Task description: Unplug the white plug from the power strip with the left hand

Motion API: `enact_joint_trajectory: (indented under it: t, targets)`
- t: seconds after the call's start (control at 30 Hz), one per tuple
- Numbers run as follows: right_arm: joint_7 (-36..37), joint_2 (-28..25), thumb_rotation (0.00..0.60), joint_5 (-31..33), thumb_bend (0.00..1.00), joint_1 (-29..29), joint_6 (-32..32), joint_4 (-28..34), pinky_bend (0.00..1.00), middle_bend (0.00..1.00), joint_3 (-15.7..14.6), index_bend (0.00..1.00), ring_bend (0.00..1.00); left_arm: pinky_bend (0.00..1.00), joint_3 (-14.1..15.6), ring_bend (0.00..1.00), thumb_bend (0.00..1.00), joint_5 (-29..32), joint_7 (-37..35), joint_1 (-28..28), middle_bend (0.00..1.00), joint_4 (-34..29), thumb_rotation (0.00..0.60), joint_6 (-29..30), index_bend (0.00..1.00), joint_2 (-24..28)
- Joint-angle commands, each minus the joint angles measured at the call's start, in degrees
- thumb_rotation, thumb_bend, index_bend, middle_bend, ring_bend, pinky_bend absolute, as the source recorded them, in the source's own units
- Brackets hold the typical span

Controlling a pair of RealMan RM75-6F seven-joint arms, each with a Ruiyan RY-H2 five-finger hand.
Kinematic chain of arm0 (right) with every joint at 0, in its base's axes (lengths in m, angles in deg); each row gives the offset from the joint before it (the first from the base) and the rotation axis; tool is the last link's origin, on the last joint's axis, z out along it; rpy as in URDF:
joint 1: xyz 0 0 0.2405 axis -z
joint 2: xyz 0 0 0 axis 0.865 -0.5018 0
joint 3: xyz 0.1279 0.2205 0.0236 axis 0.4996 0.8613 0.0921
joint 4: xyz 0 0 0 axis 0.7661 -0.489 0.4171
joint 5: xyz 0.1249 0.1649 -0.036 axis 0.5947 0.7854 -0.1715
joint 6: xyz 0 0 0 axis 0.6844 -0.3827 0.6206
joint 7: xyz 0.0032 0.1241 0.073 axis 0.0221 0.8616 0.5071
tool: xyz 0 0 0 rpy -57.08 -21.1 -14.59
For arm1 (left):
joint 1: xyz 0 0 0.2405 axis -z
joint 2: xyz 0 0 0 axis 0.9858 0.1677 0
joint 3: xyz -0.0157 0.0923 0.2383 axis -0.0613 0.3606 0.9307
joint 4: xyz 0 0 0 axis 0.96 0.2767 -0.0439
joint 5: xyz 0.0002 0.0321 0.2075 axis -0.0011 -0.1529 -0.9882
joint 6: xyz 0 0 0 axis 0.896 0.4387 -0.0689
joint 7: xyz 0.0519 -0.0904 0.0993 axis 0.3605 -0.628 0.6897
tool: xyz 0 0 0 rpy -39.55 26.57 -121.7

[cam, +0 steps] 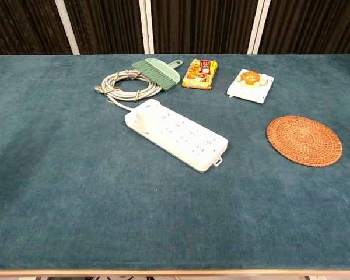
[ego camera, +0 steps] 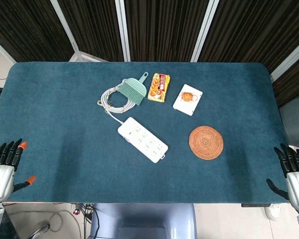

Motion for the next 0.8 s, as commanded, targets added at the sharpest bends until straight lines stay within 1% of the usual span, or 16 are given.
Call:
enact_joint_trajectory:
  t: [0.03,0.47,0.63,0.8]
  targets:
    - [-0.05,0.01,0.600,-0.03,0.30,0.00,0.03,0.01,0.00,0.00,-0.04,0.00,0.00,0.00,-0.01,0.00,0.00,0.02,-0.02,0.01,0.01,0.00,0.600,-0.01,0.00,0.00]
    - [-0.35,0.32,0.600,-1.28,0.30,-0.17,-0.25,0.36,0.00,0.00,-0.45,0.00,0.00,0.00,0.07,0.00,0.00,-0.11,-0.07,0.30,0.01,-0.32,0.600,-0.51,0.00,-0.09]
    - [0.19,0.79,0.600,-4.73,0.30,-1.72,0.81,0.29,0.00,0.00,-1.55,0.00,0.00,0.00,-0.08,0.00,0.00,-0.21,0.83,1.16,0.01,-1.47,0.600,-1.76,0.00,0.12]
    - [-4.29,1.52,0.600,-10.04,0.30,-4.64,2.03,1.86,0.00,0.00,-1.88,0.00,0.00,0.00,-1.18,0.00,0.00,-1.32,3.01,3.76,0.01,-4.92,0.600,-3.99,0.00,1.40]
